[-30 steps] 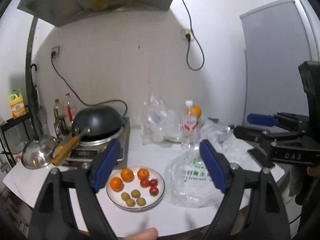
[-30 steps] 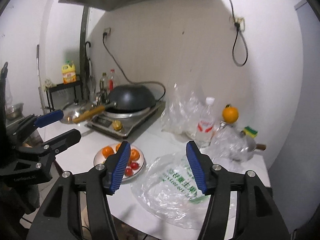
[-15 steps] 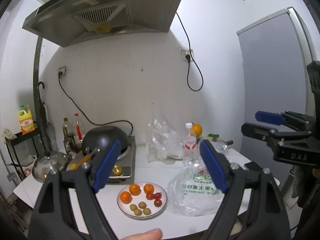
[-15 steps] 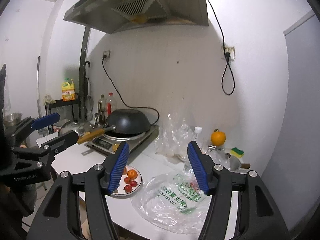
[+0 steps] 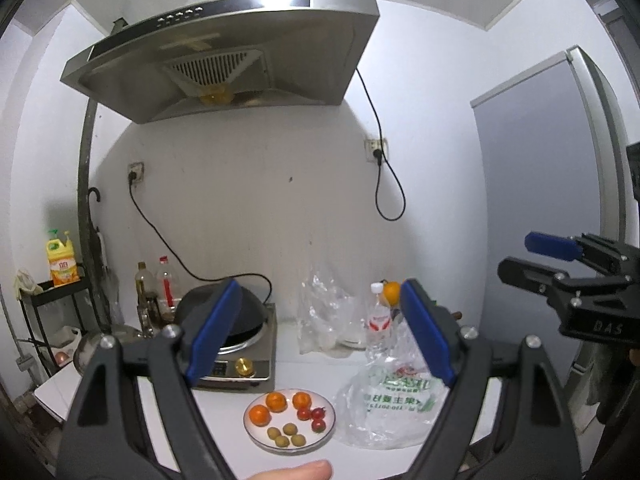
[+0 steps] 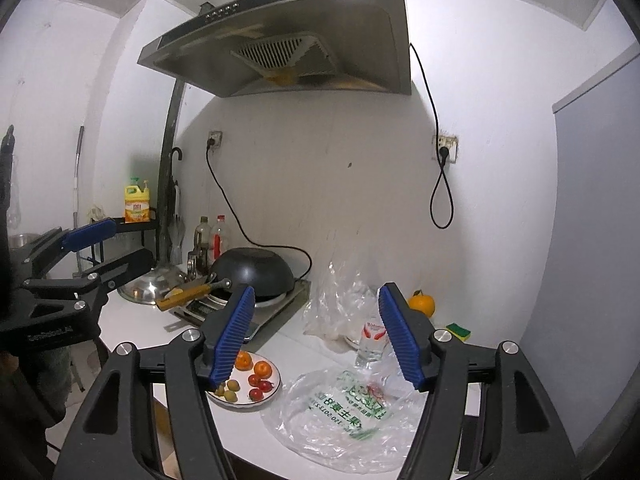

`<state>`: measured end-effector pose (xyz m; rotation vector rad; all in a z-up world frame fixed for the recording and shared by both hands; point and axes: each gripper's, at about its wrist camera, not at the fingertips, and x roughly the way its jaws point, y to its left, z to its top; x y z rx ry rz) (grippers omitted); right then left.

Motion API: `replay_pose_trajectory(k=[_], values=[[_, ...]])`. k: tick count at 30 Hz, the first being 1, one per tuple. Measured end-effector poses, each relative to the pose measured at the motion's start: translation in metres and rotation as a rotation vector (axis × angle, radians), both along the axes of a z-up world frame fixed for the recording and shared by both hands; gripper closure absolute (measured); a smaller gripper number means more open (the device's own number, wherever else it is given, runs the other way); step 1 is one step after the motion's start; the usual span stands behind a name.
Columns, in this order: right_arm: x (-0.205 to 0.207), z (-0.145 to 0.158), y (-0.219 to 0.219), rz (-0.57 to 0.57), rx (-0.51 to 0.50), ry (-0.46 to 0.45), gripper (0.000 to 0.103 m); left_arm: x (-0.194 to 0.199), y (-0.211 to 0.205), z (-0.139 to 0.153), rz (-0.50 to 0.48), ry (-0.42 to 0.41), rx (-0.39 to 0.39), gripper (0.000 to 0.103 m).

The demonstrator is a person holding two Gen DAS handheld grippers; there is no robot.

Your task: Organize fruits

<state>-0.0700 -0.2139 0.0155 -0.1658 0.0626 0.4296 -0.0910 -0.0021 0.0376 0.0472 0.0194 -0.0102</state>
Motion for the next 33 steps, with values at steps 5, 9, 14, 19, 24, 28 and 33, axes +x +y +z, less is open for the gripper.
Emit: replay_pose_trajectory(k=[5,9,14,19,24,28,33], values=[[-0.005,0.001,-0.001,-0.01,0.005,-0.006,0.033,-0.004,0.0,0.002,0.001,-0.012,-0.005,0.02],[-0.005,0.001,-0.004,-0.015,0.008,-0.007,0.033,-0.003,-0.002,0.003,-0.006,-0.012,0.003,0.02],[0.001,0.002,-0.005,-0.023,0.011,0.0,0.033,0.002,-0.003,0.004,-0.009,-0.014,0.004,0.02],[0.005,0.001,-0.005,-0.028,0.008,0.003,0.033,0.008,-0.002,0.001,-0.009,-0.001,-0.003,0.02],[0.006,0.001,-0.006,-0.035,0.009,0.006,0.033,0.008,0.0,0.0,-0.012,-0.004,-0.003,0.02],[0.007,0.001,-0.007,-0.035,0.013,0.009,0.033,0.008,0.001,0.001,-0.008,-0.011,0.005,0.02],[0.012,0.002,-0.008,-0.037,0.005,0.018,0.032,0.013,0.0,0.002,-0.011,-0.005,0.005,0.02]])
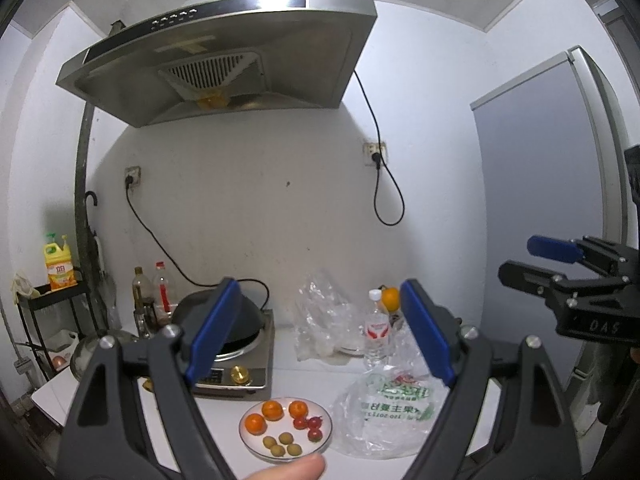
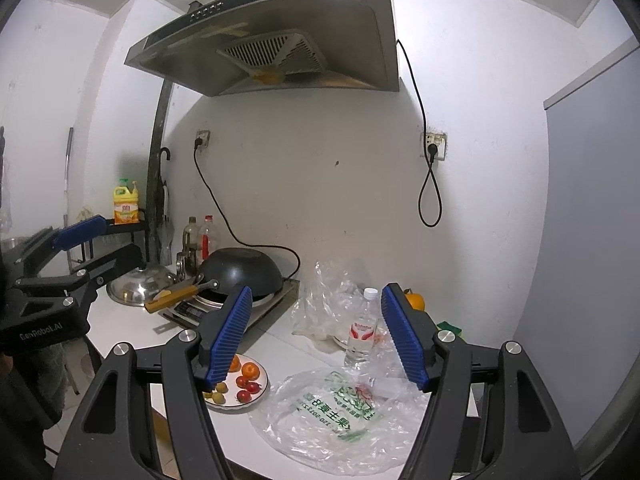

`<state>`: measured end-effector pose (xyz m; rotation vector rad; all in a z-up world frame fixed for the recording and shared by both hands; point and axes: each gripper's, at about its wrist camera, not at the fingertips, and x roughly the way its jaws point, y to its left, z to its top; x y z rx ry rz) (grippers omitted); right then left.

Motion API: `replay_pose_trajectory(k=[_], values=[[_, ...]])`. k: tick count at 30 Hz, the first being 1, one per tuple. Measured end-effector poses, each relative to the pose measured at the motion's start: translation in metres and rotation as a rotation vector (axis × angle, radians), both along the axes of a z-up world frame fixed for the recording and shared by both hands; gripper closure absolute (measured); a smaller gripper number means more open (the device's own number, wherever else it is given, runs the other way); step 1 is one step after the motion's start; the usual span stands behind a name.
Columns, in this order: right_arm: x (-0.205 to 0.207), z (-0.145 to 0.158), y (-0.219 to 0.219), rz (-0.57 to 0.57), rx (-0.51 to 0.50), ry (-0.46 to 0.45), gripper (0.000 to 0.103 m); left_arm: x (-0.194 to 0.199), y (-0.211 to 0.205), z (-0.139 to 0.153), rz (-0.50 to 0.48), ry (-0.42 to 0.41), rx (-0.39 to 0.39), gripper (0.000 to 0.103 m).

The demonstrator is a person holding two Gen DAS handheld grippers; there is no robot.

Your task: Organize fruits

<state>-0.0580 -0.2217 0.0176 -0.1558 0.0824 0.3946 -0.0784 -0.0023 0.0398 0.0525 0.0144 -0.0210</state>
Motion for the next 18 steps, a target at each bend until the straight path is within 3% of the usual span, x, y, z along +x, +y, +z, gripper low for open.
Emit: replay_pose_trajectory(k=[18], values=[[0.036,0.001,-0.002,-0.01,0.007,0.028,0.032,0.024,0.0,0.002,-0.006,0.003,-0.001,0.02]])
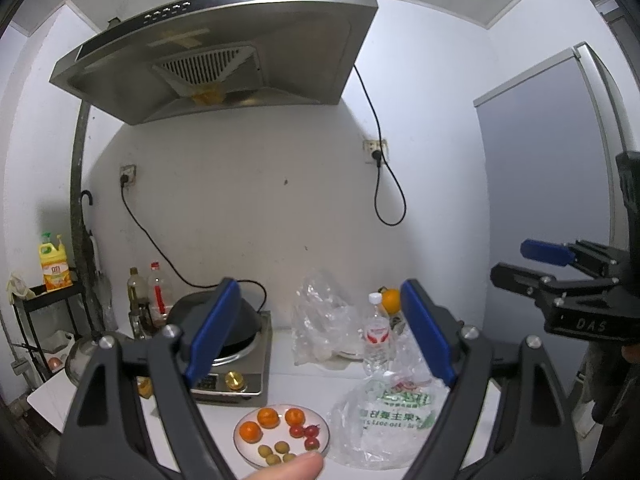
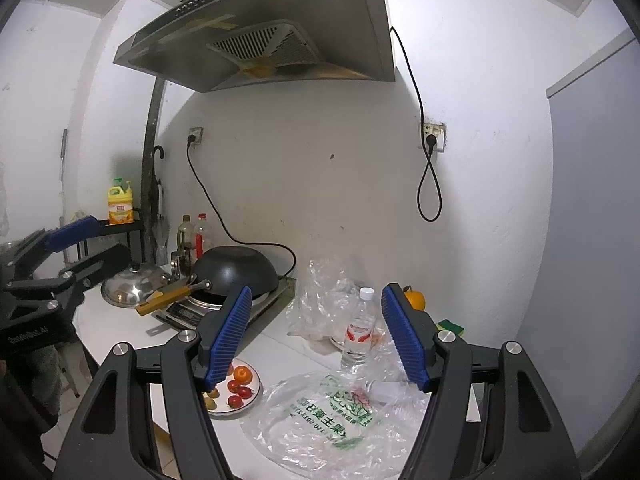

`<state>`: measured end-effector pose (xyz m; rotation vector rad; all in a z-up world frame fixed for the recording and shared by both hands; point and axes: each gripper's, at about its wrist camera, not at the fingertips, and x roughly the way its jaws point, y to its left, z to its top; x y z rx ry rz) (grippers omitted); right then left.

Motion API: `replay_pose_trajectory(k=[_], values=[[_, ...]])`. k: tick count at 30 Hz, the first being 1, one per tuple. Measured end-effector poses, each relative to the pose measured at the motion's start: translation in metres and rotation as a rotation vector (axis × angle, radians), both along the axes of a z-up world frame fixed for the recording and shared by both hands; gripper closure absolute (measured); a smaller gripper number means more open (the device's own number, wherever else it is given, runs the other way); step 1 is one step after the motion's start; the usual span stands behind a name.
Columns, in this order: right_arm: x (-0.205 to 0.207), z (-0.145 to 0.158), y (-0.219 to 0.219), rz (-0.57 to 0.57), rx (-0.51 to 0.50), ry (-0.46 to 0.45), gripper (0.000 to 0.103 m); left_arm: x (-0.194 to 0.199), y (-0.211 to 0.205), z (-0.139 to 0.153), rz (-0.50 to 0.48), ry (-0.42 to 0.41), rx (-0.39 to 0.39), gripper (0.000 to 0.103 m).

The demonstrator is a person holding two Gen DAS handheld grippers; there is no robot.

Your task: Organize fruits

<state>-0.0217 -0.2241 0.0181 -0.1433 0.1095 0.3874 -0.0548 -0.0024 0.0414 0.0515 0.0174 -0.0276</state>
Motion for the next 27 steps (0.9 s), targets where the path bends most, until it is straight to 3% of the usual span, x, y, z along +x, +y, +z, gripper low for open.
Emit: replay_pose_trajectory(k=[27], values=[[0.025,0.003,0.009,-0.008,-0.012,0.016,0.032,0.028,0.016,0.003,-0.042,0.008,-0.023,0.019]])
